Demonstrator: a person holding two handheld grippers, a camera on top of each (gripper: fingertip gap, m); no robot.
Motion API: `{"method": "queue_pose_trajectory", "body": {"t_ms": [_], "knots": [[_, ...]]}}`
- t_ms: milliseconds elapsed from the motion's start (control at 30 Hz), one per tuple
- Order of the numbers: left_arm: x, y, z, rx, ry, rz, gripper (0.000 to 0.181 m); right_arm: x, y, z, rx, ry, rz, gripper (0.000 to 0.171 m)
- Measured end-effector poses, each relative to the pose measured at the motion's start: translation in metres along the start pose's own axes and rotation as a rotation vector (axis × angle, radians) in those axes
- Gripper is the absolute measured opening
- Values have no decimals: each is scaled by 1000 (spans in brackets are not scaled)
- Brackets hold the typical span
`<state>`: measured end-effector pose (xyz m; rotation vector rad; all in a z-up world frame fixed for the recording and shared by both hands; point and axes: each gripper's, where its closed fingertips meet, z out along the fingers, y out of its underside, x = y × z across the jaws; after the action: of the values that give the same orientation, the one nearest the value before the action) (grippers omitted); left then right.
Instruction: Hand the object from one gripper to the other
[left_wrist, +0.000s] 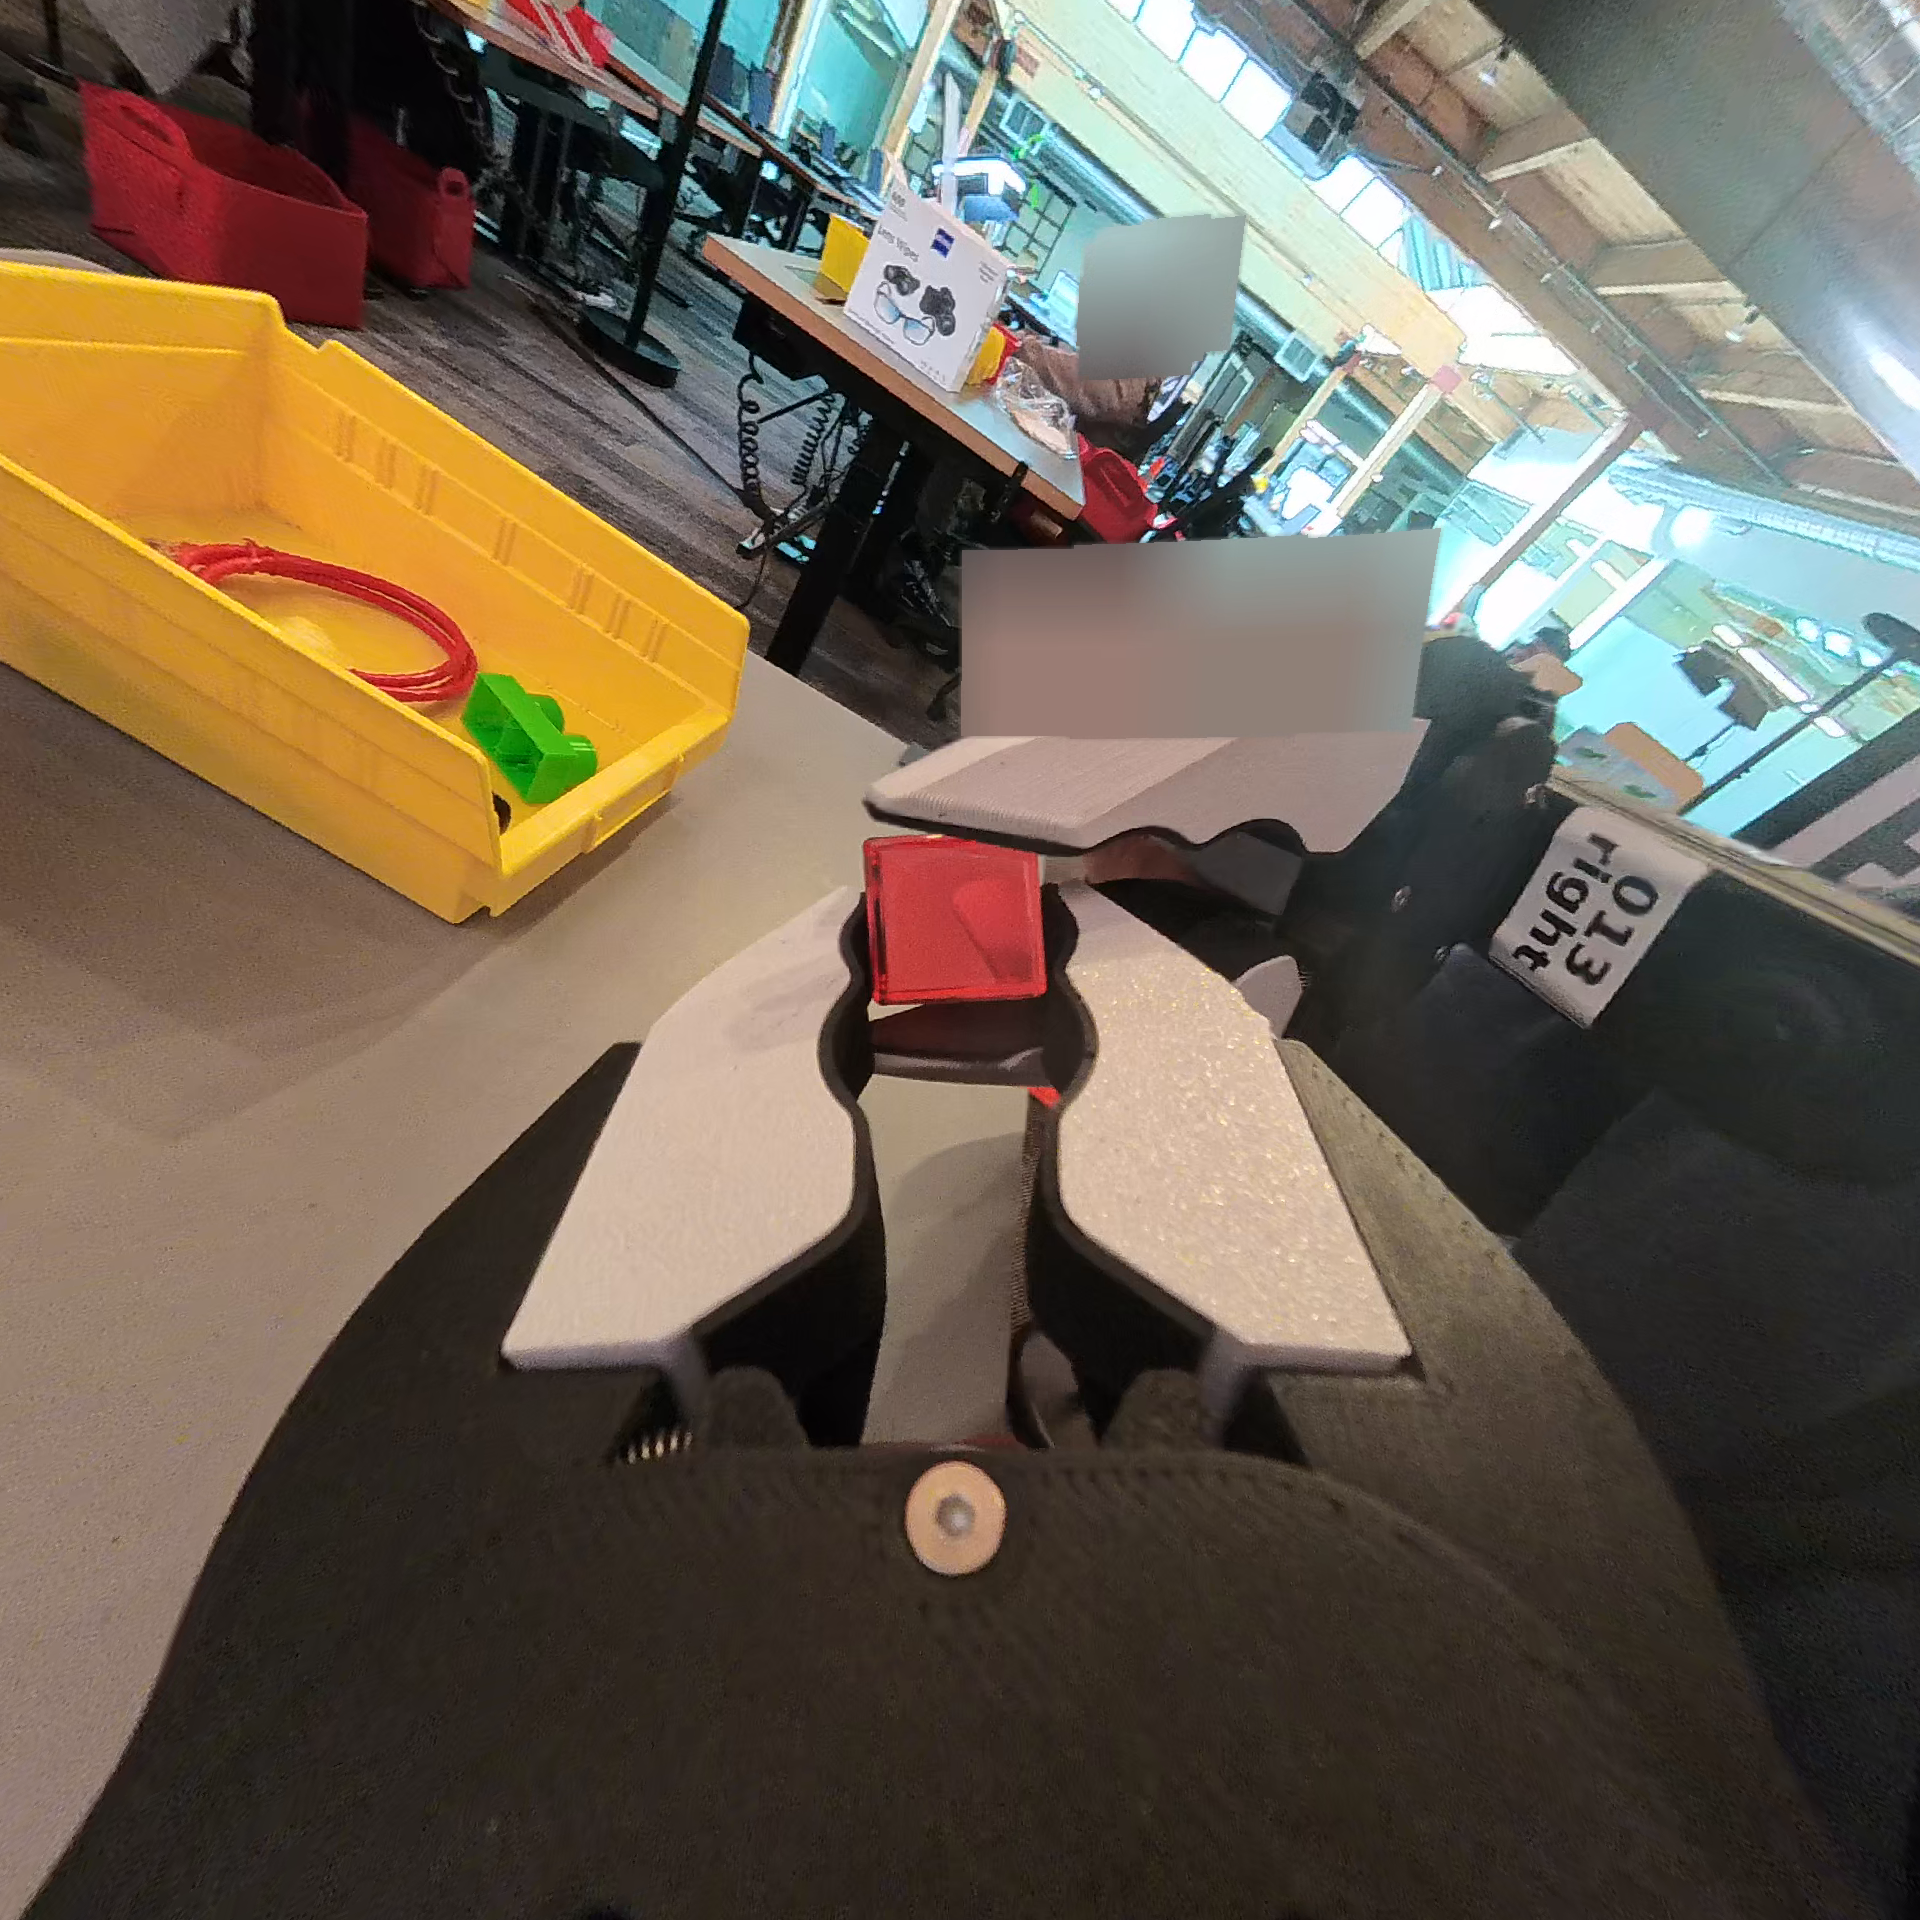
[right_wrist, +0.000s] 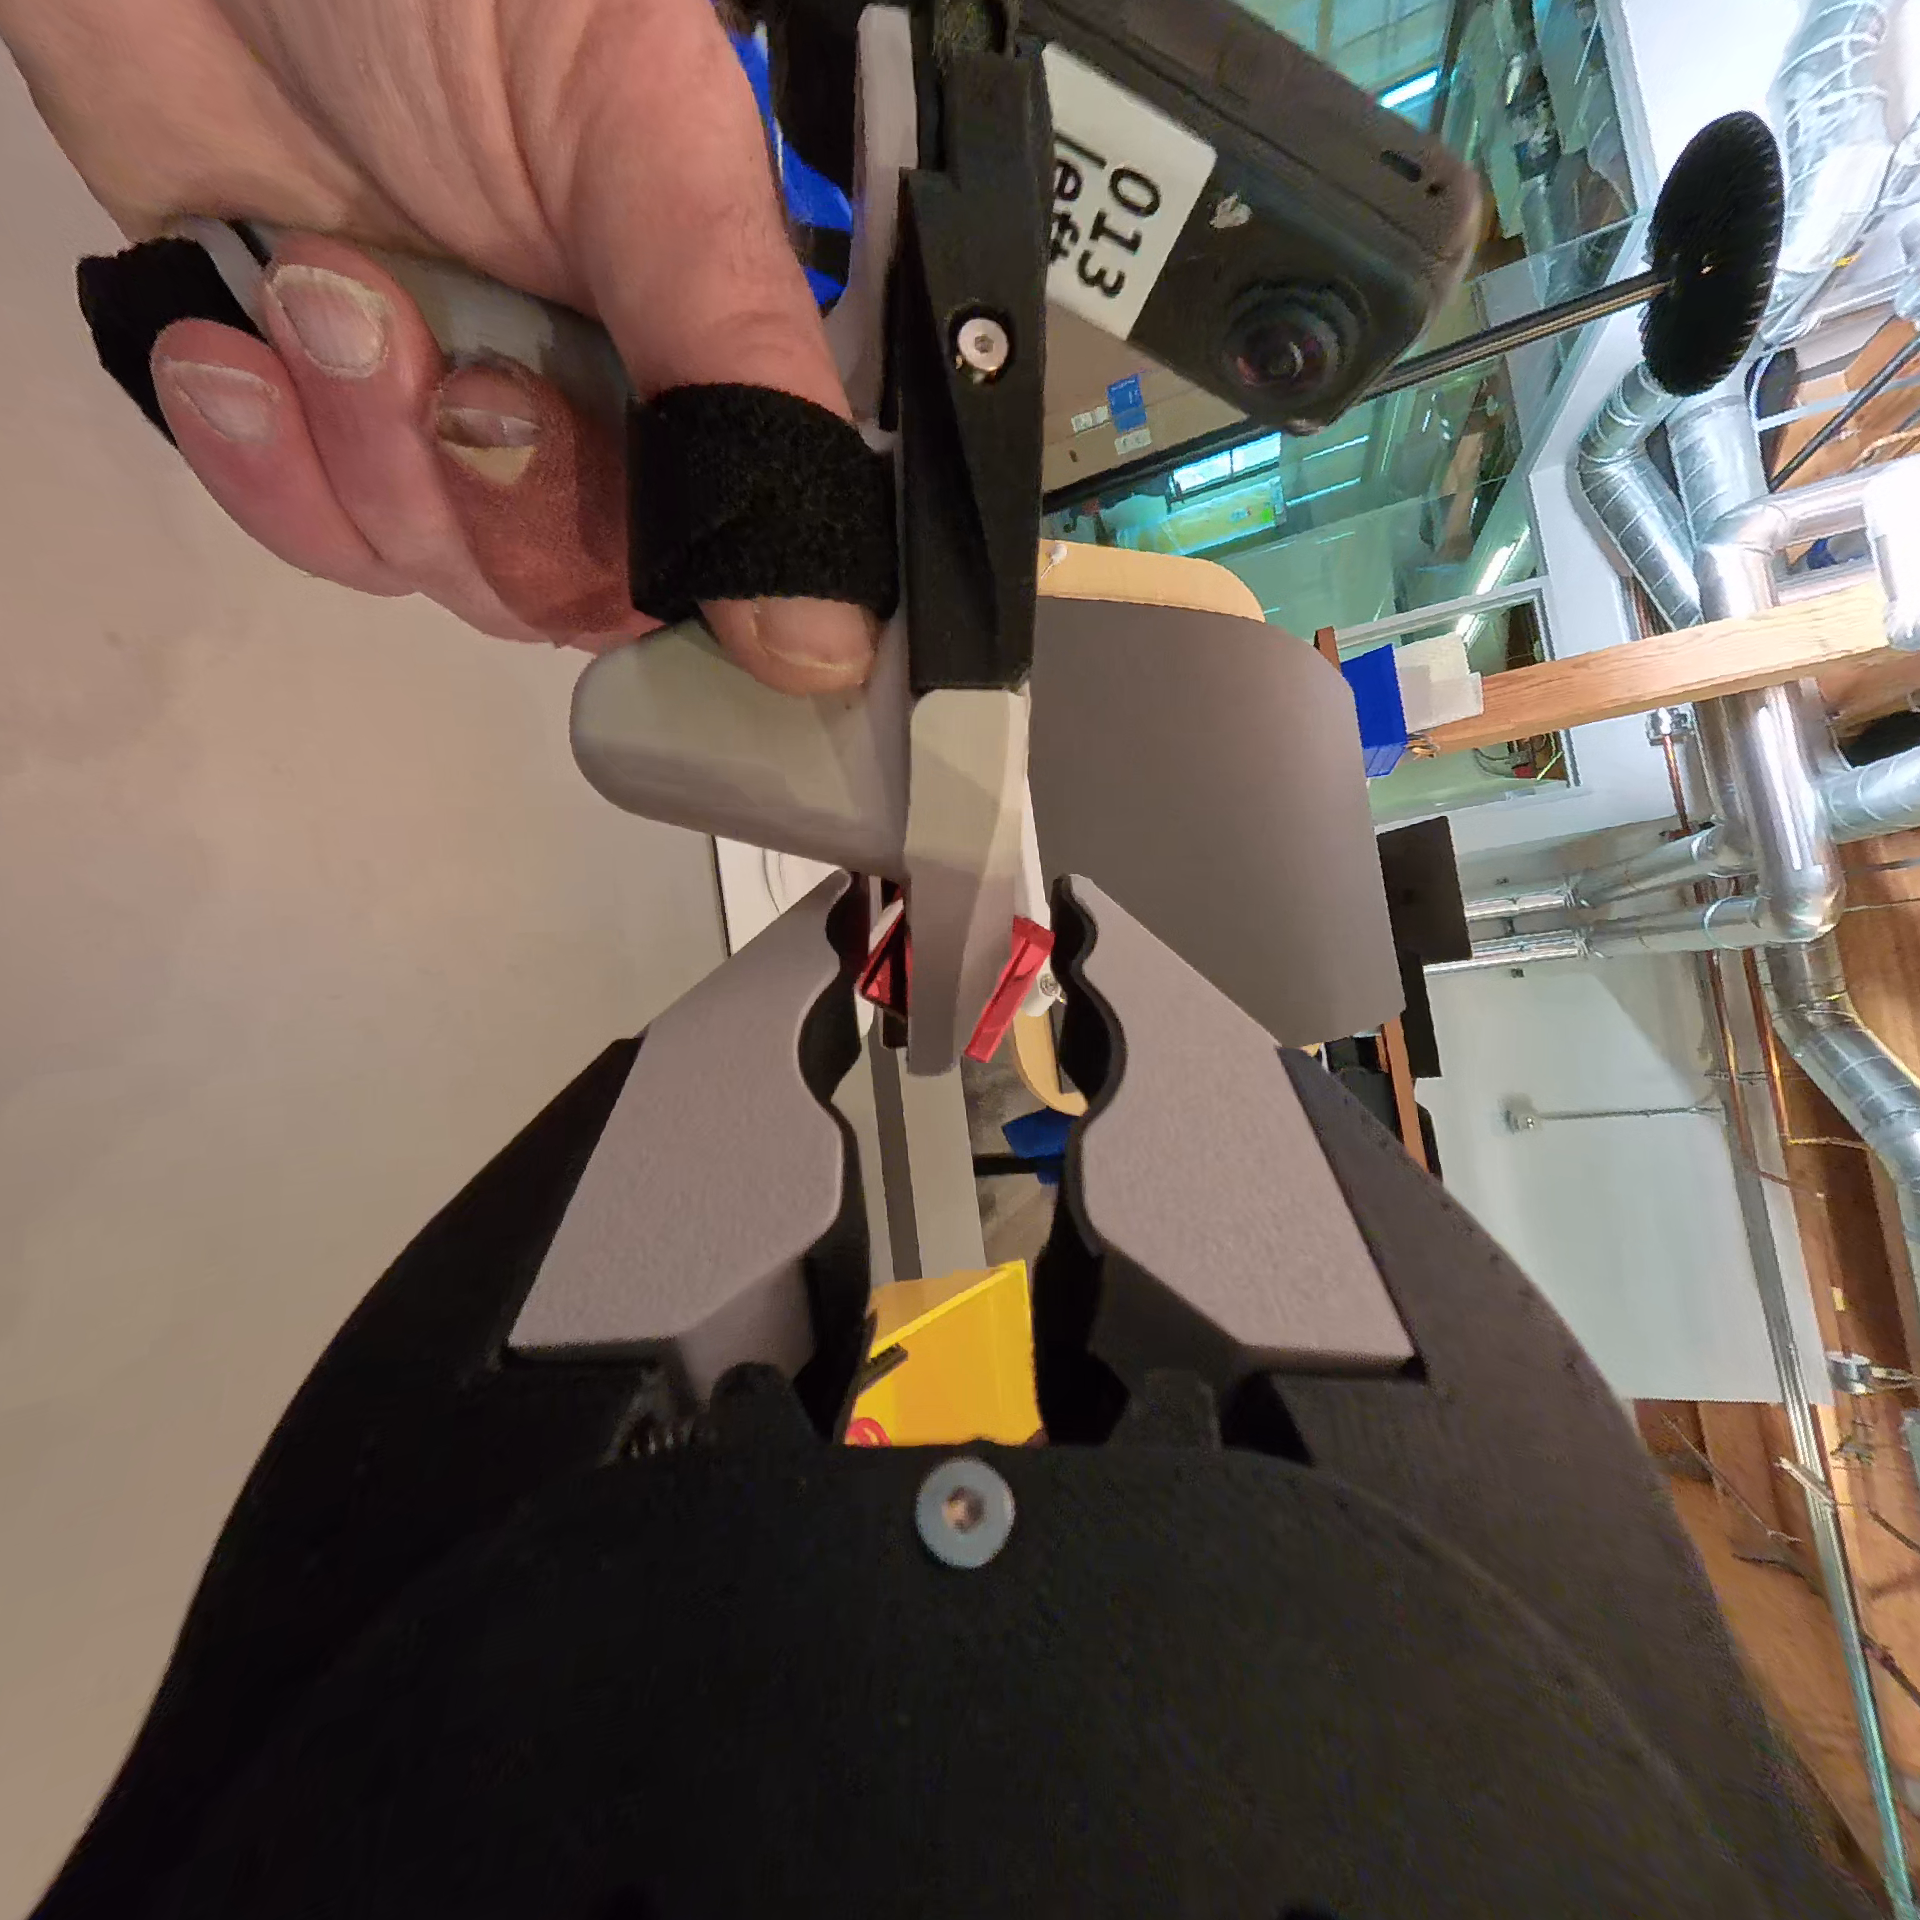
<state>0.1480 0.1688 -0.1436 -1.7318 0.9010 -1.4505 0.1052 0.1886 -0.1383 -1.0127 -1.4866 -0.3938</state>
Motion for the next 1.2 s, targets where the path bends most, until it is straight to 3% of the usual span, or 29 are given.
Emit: {"method": "queue_pose_trajectory", "body": {"t_ms": [400, 633, 1200], "knots": [[-9, 4, -1, -42, -106, 24, 28, -6, 11, 1, -70, -52, -31, 40], [-10, 8, 2, -60, -124, 22, 28, -10, 14, 1, -95, -85, -45, 36], [-4, -1, -4, -23, -86, 76, 35, -9, 17, -3, -33, -129, 114, 35]]}}
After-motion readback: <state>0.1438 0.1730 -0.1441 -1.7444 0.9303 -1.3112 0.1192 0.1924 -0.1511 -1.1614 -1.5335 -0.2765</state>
